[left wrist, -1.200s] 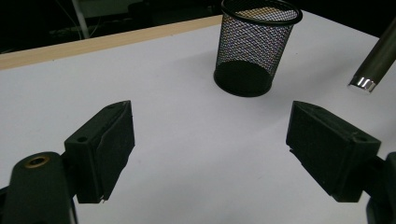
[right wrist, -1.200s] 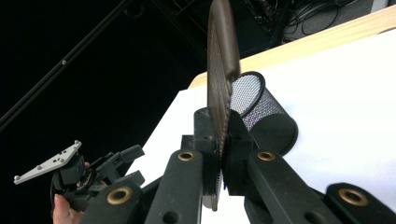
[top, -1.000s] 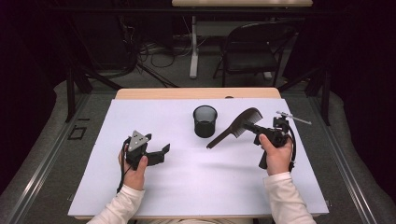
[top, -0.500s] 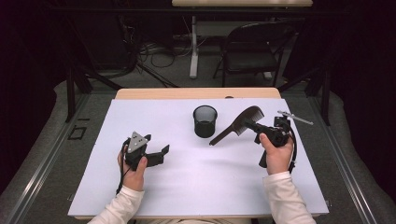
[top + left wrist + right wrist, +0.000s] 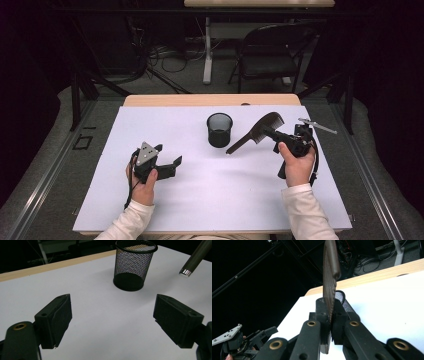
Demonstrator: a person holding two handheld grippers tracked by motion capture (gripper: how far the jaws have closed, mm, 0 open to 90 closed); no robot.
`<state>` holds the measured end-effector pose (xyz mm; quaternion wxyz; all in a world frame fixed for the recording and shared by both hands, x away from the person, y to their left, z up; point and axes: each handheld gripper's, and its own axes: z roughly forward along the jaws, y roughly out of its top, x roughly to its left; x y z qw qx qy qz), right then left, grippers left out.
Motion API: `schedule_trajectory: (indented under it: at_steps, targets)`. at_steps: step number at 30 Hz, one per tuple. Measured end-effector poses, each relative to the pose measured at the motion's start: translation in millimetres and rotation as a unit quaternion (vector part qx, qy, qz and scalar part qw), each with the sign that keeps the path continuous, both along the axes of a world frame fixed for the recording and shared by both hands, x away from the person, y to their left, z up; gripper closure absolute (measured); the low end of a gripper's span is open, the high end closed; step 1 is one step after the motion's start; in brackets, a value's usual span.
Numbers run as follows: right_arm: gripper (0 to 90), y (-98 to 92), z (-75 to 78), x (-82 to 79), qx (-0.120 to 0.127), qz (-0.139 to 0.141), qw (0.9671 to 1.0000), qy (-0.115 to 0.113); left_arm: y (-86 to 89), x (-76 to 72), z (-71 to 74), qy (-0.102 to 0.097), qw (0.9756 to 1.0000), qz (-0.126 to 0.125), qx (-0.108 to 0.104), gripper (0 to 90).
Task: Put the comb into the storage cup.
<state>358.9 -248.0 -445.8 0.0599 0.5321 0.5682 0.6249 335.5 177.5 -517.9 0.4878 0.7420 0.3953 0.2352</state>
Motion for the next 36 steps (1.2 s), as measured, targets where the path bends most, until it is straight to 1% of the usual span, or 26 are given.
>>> schedule_trajectory:
  at_steps: [1, 3, 7, 9, 11, 12, 15, 20, 22, 24, 28, 30, 36]
  targets:
    - [86.9, -0.1, 1.6, -0.5, -0.004, 0.003, 1.0, 0.0, -0.1, -0.4, 0.1, -0.001, 1.0, 0.0, 0.0, 15.7]
    - [86.9, 1.2, 3.5, -0.5, -0.003, 0.002, 1.0, -0.004, -0.1, -1.1, 0.5, -0.002, 1.0, 0.001, -0.001, 15.7]
    - [86.9, 4.8, 6.9, 1.4, -0.021, 0.006, 0.9998, -0.003, 0.2, -2.5, 1.6, -0.006, 1.0, 0.001, -0.003, 15.7]
    - [86.9, 7.2, 8.0, 3.0, -0.025, 0.006, 0.9997, 0.001, 0.4, -2.6, 1.9, -0.007, 1.0, 0.001, -0.003, 15.7]
    - [86.9, 9.4, 9.2, 4.0, -0.024, 0.007, 0.9997, 0.0, 0.4, -2.4, 1.7, -0.005, 1.0, 0.002, -0.004, 15.7]
    - [86.9, 10.1, 9.3, 4.8, -0.028, 0.007, 0.9996, -0.003, 0.4, -2.1, 1.5, -0.005, 1.0, 0.001, -0.003, 15.7]
    - [87.0, 13.1, 11.9, 7.3, -0.048, 0.007, 0.9988, 0.004, -0.4, -1.6, 1.1, -0.005, 1.0, -0.001, -0.004, 15.7]
    - [86.9, 16.6, 15.0, 14.4, -0.063, 0.013, 0.9978, 0.014, -0.5, -1.5, 1.4, -0.006, 1.0, -0.002, -0.007, 15.7]
    - [86.9, 16.6, 16.8, 16.6, -0.063, 0.015, 0.9977, 0.019, -0.7, -1.4, 1.2, -0.006, 1.0, -0.002, -0.006, 15.7]
    - [86.9, 17.0, 19.0, 19.8, -0.057, 0.019, 0.998, 0.022, -1.0, -1.3, 1.0, -0.005, 1.0, -0.002, -0.006, 15.7]
    - [86.9, 18.3, 23.4, 24.9, -0.073, 0.018, 0.9969, 0.024, -1.3, -1.1, 0.8, -0.004, 1.0, -0.002, -0.004, 15.7]
    - [86.9, 19.3, 24.8, 27.2, -0.074, 0.017, 0.9969, 0.022, -1.1, -1.2, 0.9, -0.005, 1.0, -0.001, -0.004, 15.7]
    - [86.9, 19.7, 29.8, 35.6, -0.072, 0.017, 0.9969, 0.027, -0.4, -1.0, 0.9, -0.004, 1.0, -0.001, -0.005, 15.7]
